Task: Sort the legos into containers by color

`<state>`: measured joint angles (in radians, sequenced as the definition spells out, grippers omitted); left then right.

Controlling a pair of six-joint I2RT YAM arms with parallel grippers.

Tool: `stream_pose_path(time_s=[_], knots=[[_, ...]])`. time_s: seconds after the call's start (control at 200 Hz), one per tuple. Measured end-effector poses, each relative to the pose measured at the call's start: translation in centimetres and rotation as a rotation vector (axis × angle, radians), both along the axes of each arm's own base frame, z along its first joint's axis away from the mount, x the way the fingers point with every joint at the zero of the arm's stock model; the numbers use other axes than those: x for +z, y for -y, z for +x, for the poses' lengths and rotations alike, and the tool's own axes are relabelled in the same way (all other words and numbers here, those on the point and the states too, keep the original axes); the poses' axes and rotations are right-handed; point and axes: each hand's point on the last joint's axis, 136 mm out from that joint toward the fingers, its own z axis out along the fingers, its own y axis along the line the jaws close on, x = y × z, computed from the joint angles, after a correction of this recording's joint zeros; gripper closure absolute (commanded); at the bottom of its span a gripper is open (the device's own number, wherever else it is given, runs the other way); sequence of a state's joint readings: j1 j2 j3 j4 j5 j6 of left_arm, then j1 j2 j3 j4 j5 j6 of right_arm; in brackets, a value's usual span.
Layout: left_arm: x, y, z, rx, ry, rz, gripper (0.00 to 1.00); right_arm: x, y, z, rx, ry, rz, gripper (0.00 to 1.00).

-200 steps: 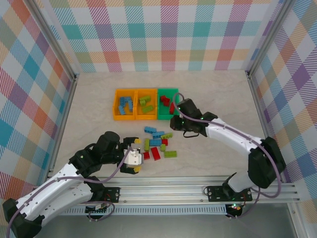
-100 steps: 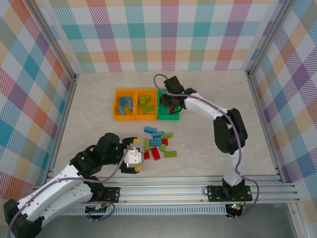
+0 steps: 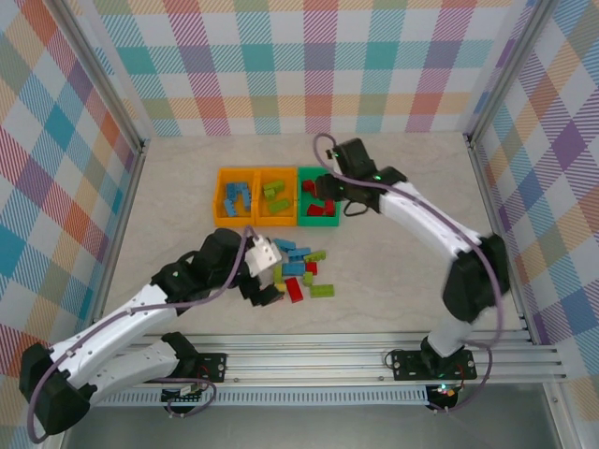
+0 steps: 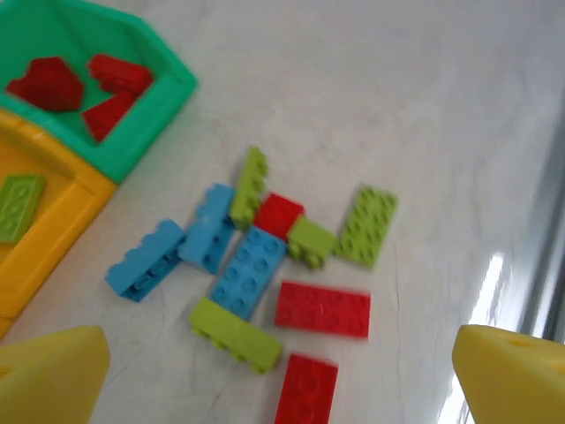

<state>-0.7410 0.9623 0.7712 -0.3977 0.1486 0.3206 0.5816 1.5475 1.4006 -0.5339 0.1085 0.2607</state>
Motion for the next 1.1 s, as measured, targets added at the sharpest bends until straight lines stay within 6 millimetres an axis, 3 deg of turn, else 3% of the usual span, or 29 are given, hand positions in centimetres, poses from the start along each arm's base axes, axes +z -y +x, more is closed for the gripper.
stream_pose_path(time_s=[0.08,0.15,0.24,0.37,0.5,0.71,0.925,1.1], knots=[[0.8,0.5,2.4,0.179,-0.090,-0.066,0.06,2.5,1.8,-4.6,0.037,0.039,0.082,0.21],[0.7,0.8,4.2,0.323,-0.168,-0.097,0.06,3.5,3.2,-7.9,0.056,0.059,0.139,0.12],[-0.5,0.8,6.0,0.482,-0.260,-0.099,0.06,3.3,4.5,-11.4,0.079,0.050,0.192,0.00],[-3.5,0.5,7.8,0.688,-0.398,-0.043,0.17,1.9,5.1,-14.6,0.115,-0.013,0.234,0.00],[-7.1,0.7,8.9,0.896,-0.539,-0.039,0.17,0.7,4.7,-15.4,0.122,-0.083,0.255,0.00],[-12.1,0.9,8.8,1.169,-0.720,-0.091,0.15,-0.3,4.4,-15.3,0.108,-0.136,0.259,0.00],[-13.5,1.7,11.0,1.294,-0.750,-0.153,0.17,-0.3,4.4,-15.4,0.108,-0.143,0.262,0.00],[-14.8,0.8,12.5,1.376,-0.770,-0.189,0.28,-0.1,4.5,-15.7,0.107,-0.141,0.267,0.00]])
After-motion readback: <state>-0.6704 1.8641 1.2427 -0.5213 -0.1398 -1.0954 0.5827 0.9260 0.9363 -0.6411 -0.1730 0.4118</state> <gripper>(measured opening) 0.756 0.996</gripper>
